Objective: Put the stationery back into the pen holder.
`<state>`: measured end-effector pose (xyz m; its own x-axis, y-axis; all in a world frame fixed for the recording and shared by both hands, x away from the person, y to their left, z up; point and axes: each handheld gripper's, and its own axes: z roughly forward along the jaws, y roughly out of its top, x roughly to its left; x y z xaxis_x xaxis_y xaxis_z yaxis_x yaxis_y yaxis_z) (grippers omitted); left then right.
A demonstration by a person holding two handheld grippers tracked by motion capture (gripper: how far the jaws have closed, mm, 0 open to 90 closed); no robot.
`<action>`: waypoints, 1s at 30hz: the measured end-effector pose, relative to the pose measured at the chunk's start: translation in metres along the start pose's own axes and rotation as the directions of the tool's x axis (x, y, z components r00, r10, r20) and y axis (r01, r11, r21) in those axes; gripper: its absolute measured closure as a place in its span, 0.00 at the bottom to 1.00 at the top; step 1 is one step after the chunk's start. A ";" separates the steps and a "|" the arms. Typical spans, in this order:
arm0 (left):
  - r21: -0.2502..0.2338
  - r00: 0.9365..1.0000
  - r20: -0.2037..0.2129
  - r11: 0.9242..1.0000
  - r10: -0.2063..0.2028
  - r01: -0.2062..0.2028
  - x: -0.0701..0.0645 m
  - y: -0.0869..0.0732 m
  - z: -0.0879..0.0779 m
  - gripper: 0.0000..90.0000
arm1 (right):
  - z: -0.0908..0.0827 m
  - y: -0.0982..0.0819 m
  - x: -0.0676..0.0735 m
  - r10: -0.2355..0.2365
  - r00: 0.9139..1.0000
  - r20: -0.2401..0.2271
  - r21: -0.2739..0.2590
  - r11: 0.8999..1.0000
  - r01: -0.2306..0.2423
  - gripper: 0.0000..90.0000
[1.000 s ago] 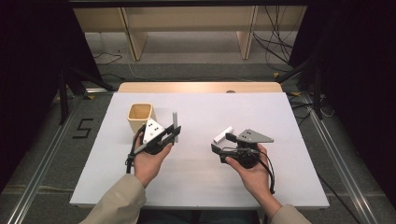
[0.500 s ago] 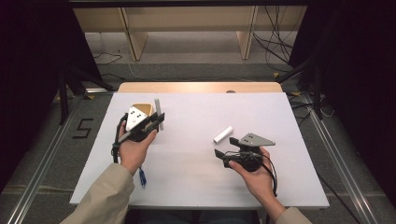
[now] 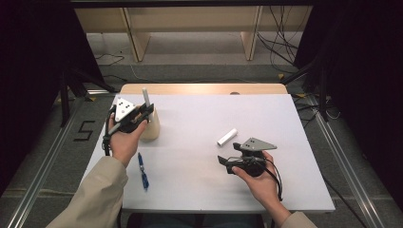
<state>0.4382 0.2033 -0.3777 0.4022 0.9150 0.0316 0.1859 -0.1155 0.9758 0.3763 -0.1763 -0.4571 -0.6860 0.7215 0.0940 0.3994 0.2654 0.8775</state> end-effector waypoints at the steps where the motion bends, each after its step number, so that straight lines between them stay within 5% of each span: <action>1: -0.004 1.000 -0.003 1.000 -0.003 0.003 0.001 0.001 0.000 0.87 | 0.000 0.000 0.000 0.001 1.000 0.001 0.003 1.000 -0.001 0.23; 10: -0.003 1.000 -0.023 1.000 0.016 -0.016 0.006 0.003 0.008 0.87 | 0.001 0.000 0.001 -0.002 1.000 0.011 0.003 1.000 0.002 0.23; 30: 0.071 0.998 -0.058 0.998 0.003 0.001 0.020 -0.024 0.021 0.87 | 0.002 -0.001 0.002 -0.006 1.000 0.012 0.012 1.000 0.006 0.23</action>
<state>0.4604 0.2165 -0.4054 0.3504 0.9354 0.0468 0.2492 -0.1412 0.9581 0.3758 -0.1739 -0.4589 -0.6811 0.7274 0.0834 0.4027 0.2771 0.8724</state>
